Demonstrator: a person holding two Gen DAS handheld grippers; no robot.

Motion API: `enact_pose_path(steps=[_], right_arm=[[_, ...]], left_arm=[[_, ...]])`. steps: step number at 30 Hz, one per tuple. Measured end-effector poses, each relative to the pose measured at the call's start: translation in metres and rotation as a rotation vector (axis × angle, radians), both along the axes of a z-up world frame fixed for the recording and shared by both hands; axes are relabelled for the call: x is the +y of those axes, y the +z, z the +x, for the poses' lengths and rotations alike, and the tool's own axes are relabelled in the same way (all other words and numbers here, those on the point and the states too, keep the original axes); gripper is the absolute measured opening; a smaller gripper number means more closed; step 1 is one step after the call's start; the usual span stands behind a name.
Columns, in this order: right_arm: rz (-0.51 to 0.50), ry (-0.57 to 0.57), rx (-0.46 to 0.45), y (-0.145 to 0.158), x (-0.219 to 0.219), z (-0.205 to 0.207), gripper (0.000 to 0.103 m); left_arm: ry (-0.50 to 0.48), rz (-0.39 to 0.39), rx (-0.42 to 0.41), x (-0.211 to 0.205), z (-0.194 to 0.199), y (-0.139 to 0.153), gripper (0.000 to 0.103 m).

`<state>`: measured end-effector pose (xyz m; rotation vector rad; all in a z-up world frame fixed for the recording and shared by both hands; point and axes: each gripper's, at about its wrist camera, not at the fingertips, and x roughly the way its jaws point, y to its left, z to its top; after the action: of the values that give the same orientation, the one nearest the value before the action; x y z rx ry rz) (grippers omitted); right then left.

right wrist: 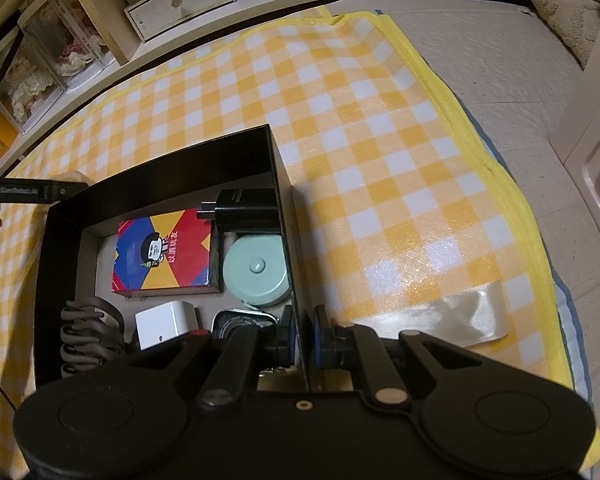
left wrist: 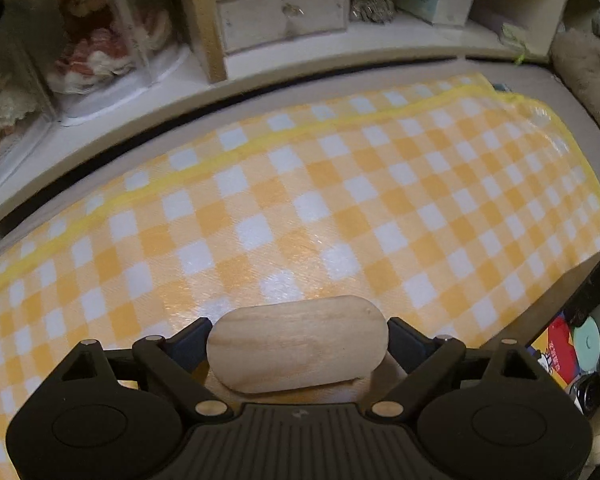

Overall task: Organize rigid objects
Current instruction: 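Carry the wooden block into the box and lower it onto the card box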

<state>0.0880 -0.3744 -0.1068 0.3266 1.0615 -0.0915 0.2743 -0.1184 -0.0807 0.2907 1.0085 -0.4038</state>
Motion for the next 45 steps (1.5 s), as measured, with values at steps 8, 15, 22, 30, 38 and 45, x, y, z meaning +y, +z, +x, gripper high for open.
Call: enact_pose_path(steps=[8,15,22,30,38,45], right_arm=[[-0.002,0.001,0.001,0.0,0.001,0.0,0.01],[-0.005,0.002,0.001,0.001,0.002,-0.002,0.009],[0.0,0.0,-0.001,0.002,0.003,-0.003,0.009],[0.007,0.0,-0.004,0.003,0.001,-0.004,0.009],[0.014,0.001,-0.008,0.002,0.0,-0.005,0.009],[0.019,0.0,-0.009,0.002,-0.001,-0.006,0.01]], left_arm=[[-0.021,-0.134,-0.115,0.019,-0.028,0.044,0.092],[-0.032,-0.274,-0.143,0.017,-0.063,0.081,0.092],[-0.024,-0.397,-0.049,-0.014,-0.094,0.089,0.092],[0.005,-0.387,0.019,-0.061,-0.11,0.069,0.092],[0.091,-0.298,0.034,-0.087,-0.103,0.037,0.092],[0.162,-0.256,0.06,-0.094,-0.094,0.017,0.095]])
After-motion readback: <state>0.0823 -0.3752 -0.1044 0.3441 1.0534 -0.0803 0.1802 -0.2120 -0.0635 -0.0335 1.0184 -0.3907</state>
